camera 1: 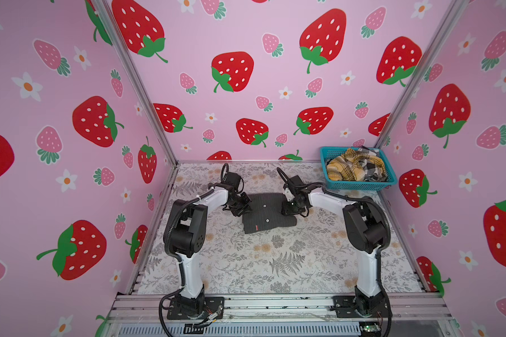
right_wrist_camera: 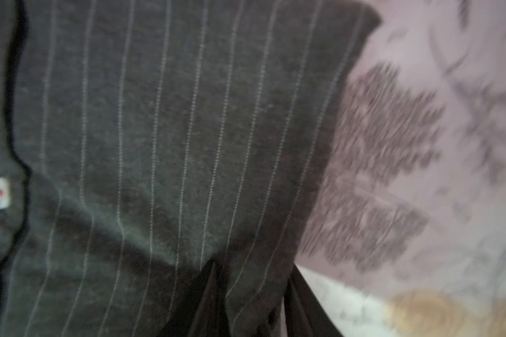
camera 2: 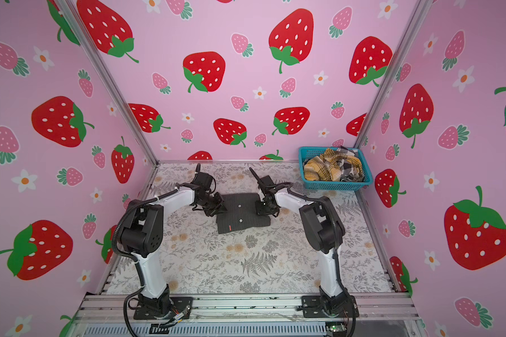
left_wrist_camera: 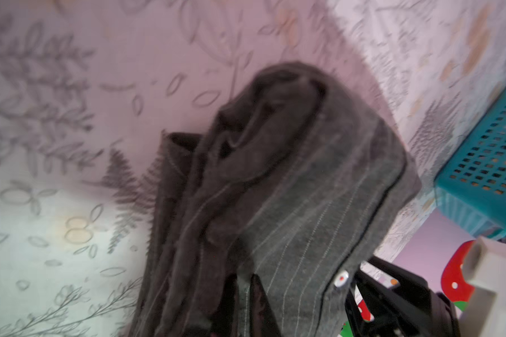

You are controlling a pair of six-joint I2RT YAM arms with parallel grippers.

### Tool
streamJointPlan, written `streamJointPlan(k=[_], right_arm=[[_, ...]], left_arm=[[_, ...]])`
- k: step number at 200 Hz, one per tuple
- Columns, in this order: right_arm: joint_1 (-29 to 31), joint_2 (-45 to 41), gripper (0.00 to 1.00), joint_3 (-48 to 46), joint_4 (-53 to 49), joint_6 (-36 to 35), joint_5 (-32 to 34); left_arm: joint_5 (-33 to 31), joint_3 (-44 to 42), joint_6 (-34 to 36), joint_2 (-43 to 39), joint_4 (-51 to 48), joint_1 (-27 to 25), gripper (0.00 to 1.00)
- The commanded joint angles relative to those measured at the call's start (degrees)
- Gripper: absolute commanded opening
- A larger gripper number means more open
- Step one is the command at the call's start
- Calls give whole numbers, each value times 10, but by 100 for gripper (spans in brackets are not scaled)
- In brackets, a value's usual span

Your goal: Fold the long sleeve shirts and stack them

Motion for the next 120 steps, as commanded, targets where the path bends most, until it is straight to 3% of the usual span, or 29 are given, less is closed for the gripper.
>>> streamJointPlan(k=[1, 20, 40, 50, 61, 88, 120], right_arm=[[32, -88, 39, -62, -4, 43, 20], [50, -157, 40, -114, -10, 70, 34], [40, -204, 51, -136, -14, 82, 52], [23, -209, 61, -135, -9, 81, 44], [1, -198, 65, -132, 11, 77, 14], [-30, -129, 72, -104, 80, 59, -92], [-42, -29, 73, -23, 105, 33, -115]], left_arm=[[9, -51, 26, -47, -18, -2, 9], [21, -104, 38, -120, -29, -10, 12], [18, -111, 45, -191, -33, -15, 39], [-10, -88, 59, -205, -50, -10, 57], [-49, -58, 77, -200, -67, -5, 68], [-63, -7, 95, -133, -80, 26, 70], [-32, 7, 104, -74, -51, 50, 68]])
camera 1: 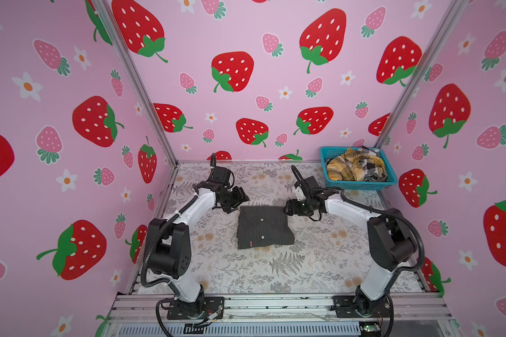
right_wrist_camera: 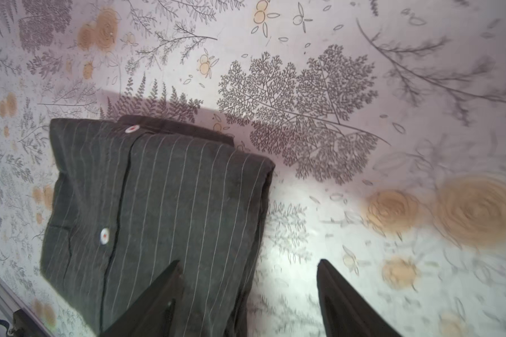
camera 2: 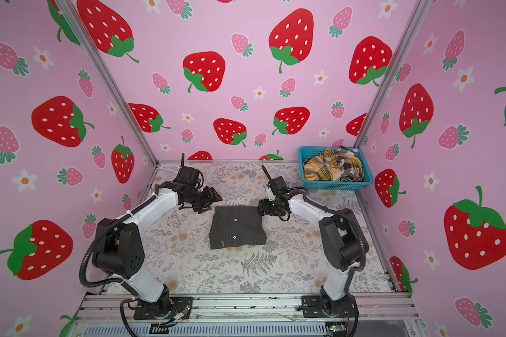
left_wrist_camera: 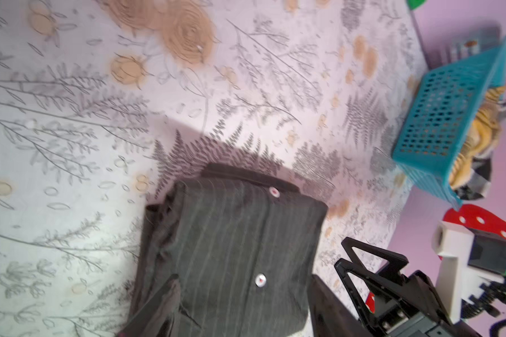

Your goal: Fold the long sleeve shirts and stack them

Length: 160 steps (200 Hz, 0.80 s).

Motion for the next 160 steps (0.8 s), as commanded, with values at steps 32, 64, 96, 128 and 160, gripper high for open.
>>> streamJointPlan(k=[32, 64, 96, 128, 160], right_arm=[[-12, 123, 58, 104, 41, -31, -62], [-11, 129, 34, 111, 54, -26, -70], [-10, 109, 17, 114, 56, -23, -64], [-5, 92, 7, 130, 33, -21, -51], [-1, 92, 6, 131, 38, -13, -45]], left_arm=[[44, 34, 19, 97, 7, 19, 53], [45, 27, 14, 123, 26, 23, 31], [51, 9, 6, 115, 52, 28, 10], [50, -18, -1, 73, 50, 31, 0], [44, -67, -21, 27, 86, 42, 0]])
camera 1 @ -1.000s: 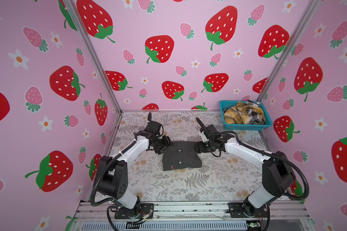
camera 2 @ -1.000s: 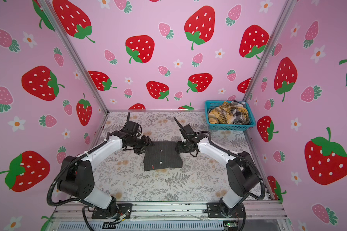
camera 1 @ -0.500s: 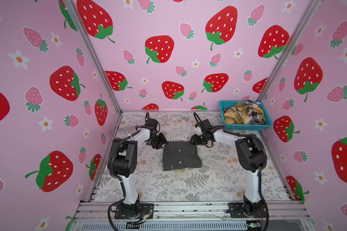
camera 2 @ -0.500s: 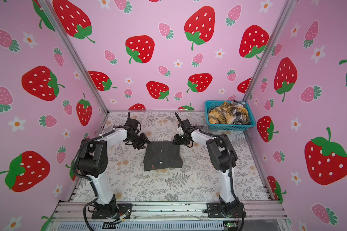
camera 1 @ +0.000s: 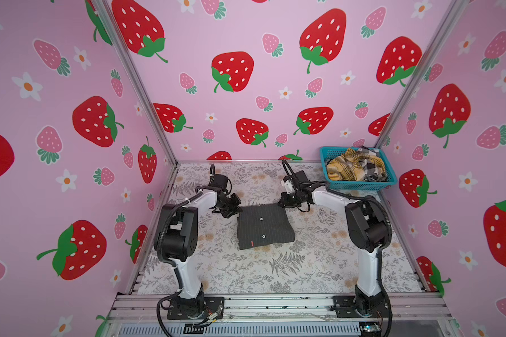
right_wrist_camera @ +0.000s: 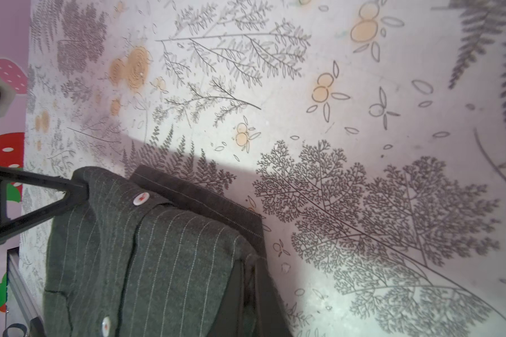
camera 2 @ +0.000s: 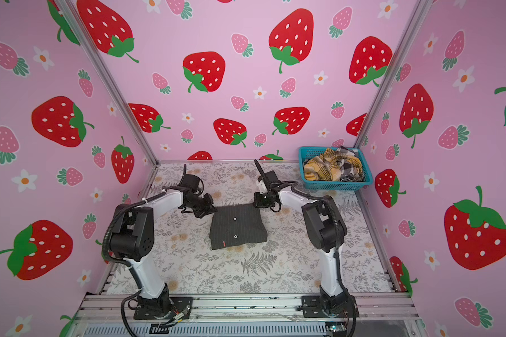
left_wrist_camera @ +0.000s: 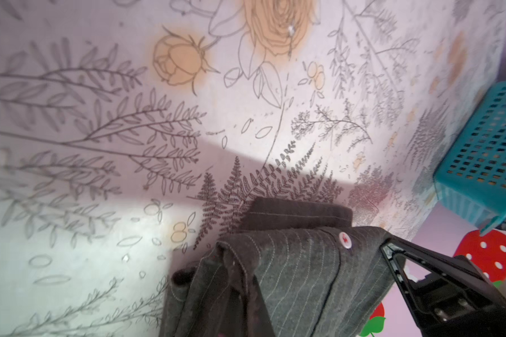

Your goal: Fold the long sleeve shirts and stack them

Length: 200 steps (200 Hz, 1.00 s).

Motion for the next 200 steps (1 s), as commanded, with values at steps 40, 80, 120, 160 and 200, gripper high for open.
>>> streamJointPlan(k=[40, 80, 120, 160, 200], right_arm=[[3, 29, 10, 32, -5, 8, 12], [2, 45, 48, 48, -15, 4, 27], [4, 4, 60, 49, -63, -5, 81], [24, -116, 60, -38, -75, -12, 130], [70, -204, 27, -154, -41, 12, 111]], left_arm=[[-7, -3, -8, 29, 17, 13, 15], [-13, -30, -17, 24, 28, 16, 53], [-8, 3, -4, -52, -17, 17, 65], [-6, 30, 8, -136, -87, 12, 46], [40, -53, -23, -176, -51, -47, 13]])
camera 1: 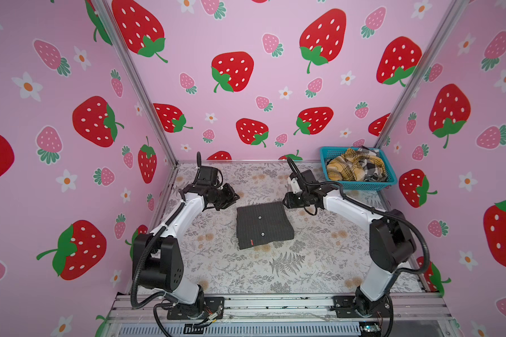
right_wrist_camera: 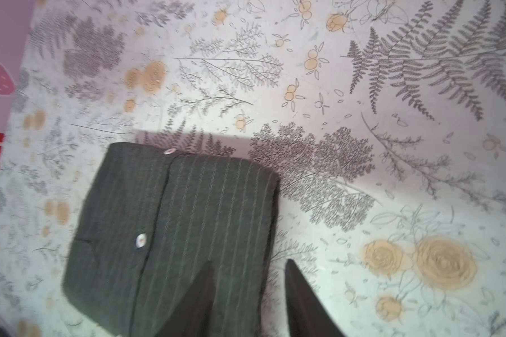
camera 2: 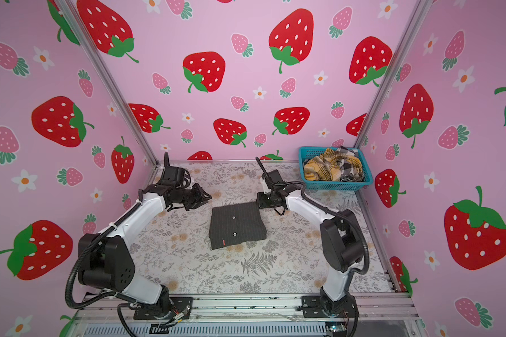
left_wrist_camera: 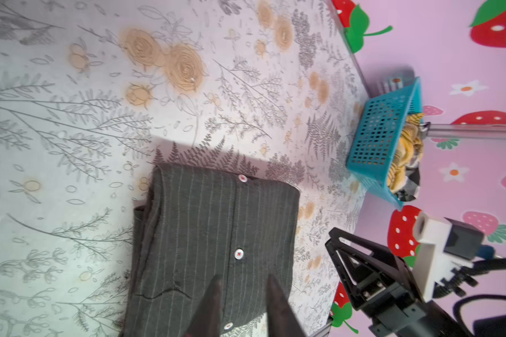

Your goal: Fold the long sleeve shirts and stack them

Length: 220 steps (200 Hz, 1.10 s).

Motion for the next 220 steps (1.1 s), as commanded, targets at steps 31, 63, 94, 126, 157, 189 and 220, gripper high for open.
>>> streamJointPlan(k=[31, 63, 94, 126, 157, 189, 220], right_arm=[[31, -20, 19, -103, 27, 33, -17], [26, 6, 15, -102, 57, 33, -8], [13, 37, 13, -96, 58, 32, -16], [13, 48, 13, -101, 53, 36, -22], [13, 38, 13, -101, 36, 40, -20], [14, 17, 13, -96, 15, 43, -11], [25, -32, 14, -88, -9, 43, 15]], left_arm=[[24, -114, -38, -2, 18, -60, 0], [-1, -132, -23, 3, 11, -58, 0], [-8, -141, -11, 40, 23, -57, 0], [0, -177, -17, 68, 62, -56, 0], [11, -190, -11, 74, 73, -56, 0], [18, -172, -2, 49, 51, -54, 15], [0, -92, 44, -12, -30, -55, 33]])
